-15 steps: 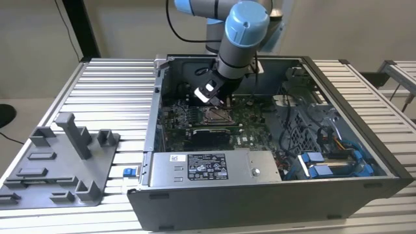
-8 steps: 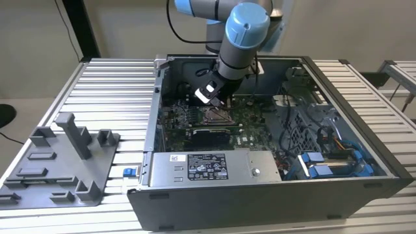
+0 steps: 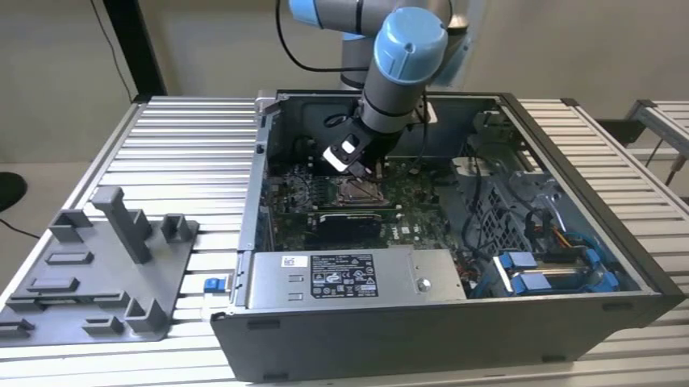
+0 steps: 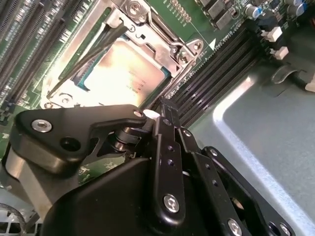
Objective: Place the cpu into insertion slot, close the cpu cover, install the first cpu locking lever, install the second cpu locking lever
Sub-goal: 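Install the first cpu locking lever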
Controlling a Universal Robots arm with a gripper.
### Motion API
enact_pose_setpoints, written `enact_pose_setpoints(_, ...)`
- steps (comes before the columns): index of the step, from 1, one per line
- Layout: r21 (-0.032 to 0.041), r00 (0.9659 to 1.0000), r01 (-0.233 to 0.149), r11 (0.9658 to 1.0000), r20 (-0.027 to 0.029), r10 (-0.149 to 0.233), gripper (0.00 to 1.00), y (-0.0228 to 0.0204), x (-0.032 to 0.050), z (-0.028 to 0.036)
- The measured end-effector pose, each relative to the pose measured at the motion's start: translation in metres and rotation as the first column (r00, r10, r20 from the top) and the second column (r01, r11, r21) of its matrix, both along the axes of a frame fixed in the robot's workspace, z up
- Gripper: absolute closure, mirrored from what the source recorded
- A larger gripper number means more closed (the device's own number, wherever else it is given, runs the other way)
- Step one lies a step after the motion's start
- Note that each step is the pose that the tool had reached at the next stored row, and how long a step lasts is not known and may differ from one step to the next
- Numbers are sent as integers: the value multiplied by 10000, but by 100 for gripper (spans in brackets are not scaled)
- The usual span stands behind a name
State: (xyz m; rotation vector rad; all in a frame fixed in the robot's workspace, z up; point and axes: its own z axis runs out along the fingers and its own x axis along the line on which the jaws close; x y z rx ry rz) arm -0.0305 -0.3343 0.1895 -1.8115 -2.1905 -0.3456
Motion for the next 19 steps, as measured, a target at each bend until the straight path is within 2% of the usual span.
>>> enact_pose_setpoints(2, 12, 10000, 2, 10000, -6, -2, 100, -2, -2, 12)
enact_pose_setpoints(5, 9, 10000, 2, 10000, -13, -2, 100, -4, -2, 83)
enact_pose_setpoints(11, 10, 10000, 0, 10000, -17, 0, 100, -8, -2, 349)
enact_pose_setpoints(13, 7, 10000, -1, 10000, -20, 1, 100, -21, -1, 437)
enact_pose_setpoints(15, 4, 10000, 1, 10000, -19, -1, 100, -39, -2, 498)
enact_pose_setpoints(17, -35, 10000, 2, 10000, -22, -2, 100, -75, -2, 525)
enact_pose_setpoints(19, -166, 10000, 2, 9999, -24, -3, 100, -117, -2, 530)
